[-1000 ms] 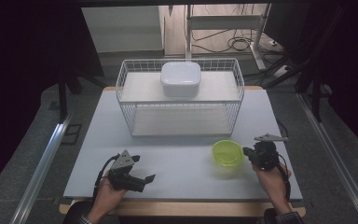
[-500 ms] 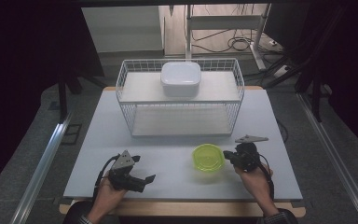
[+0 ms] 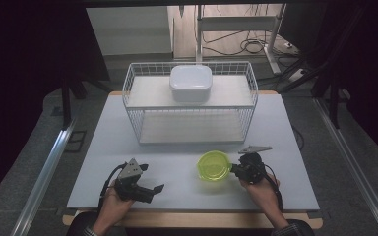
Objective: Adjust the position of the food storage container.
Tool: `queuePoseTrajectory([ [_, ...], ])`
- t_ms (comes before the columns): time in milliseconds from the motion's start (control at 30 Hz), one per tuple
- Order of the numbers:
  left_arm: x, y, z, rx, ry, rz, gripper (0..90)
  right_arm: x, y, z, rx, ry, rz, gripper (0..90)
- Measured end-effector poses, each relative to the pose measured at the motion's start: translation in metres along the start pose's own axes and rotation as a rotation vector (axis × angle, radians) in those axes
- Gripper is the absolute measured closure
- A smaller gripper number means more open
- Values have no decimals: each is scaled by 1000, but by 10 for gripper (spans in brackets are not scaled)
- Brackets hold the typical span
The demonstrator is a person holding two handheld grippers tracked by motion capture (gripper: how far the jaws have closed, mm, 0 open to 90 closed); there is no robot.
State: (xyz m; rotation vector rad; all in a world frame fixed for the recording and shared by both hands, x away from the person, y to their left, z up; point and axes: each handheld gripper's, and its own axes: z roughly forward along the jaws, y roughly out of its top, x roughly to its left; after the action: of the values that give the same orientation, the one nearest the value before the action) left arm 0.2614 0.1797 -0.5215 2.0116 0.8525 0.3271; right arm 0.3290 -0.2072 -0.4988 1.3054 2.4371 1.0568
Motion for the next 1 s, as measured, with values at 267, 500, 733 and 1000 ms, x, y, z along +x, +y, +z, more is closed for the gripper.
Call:
queuePoseTrajectory([
  [267, -1, 0, 1, 10, -1, 5, 46, 3, -6, 6, 26, 47, 2, 897],
  [500, -1, 0, 3, 20, 0, 9, 46, 12, -2, 16, 22, 78, -22, 896],
  [733, -2, 0, 5, 29, -4, 9, 46, 25, 5, 27, 21, 125, -46, 896],
  [1000, -3, 0, 5, 35, -6, 15, 46, 45, 15, 46, 36, 177, -86, 896],
])
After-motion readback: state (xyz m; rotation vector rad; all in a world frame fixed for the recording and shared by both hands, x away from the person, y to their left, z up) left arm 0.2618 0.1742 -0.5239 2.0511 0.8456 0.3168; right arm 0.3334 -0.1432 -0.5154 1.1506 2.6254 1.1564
